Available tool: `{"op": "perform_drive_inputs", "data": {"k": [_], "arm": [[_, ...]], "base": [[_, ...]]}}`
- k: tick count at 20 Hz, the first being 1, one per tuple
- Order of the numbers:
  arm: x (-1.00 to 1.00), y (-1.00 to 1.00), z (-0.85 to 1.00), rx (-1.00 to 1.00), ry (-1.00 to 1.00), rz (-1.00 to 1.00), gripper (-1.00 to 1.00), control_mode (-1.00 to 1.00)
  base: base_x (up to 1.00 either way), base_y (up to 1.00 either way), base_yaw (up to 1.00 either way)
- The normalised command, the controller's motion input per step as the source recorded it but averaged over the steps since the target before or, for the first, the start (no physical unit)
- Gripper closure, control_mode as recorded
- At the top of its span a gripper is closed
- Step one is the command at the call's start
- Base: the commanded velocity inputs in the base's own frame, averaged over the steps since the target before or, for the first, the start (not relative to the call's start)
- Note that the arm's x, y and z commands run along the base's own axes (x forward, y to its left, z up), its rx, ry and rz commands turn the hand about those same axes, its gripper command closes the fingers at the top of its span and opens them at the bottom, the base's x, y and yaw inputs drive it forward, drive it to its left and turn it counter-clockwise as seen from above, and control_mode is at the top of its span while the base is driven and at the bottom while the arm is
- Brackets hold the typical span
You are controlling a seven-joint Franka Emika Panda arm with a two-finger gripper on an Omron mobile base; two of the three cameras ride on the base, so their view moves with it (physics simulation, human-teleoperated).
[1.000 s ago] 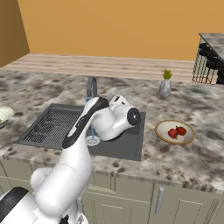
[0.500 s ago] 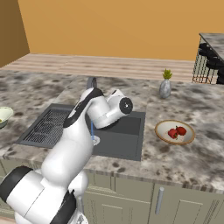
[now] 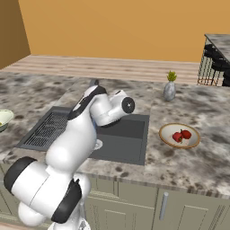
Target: Pick the bell peppers from the sink and place them in one bowl. Place the lemon wedge in the other bowl. Then turn off the sink faucet.
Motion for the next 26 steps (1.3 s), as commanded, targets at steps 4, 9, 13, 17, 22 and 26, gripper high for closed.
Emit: {"op": "perform_drive_inputs", "data": {"k": [4, 9, 13, 17, 22, 26], "arm": [[0.22, 0.00, 0.00, 0.10, 0.03, -0.03, -1.00, -1.00], [0.28, 0.00, -0.08, 0.07, 0.02, -0.04, -1.00, -1.00], [0.25, 0.07, -0.15, 0.00, 0.00, -0.04, -1.00, -1.00], [0.24, 0.00, -0.18, 0.00, 0.00, -0.01, -1.00, -1.00], [0.31, 0.00, -0.13, 0.00, 0.00, 0.00, -1.00, -1.00], [0.35, 0.00, -0.09, 0.01, 0.00, 0.00, -1.00, -1.00]], "base": [[0.00, 0.00, 0.00], [0.00, 0.00, 0.00], [0.00, 0.00, 0.00], [0.00, 0.00, 0.00], [0.00, 0.00, 0.00], [0.00, 0.00, 0.00]]}}
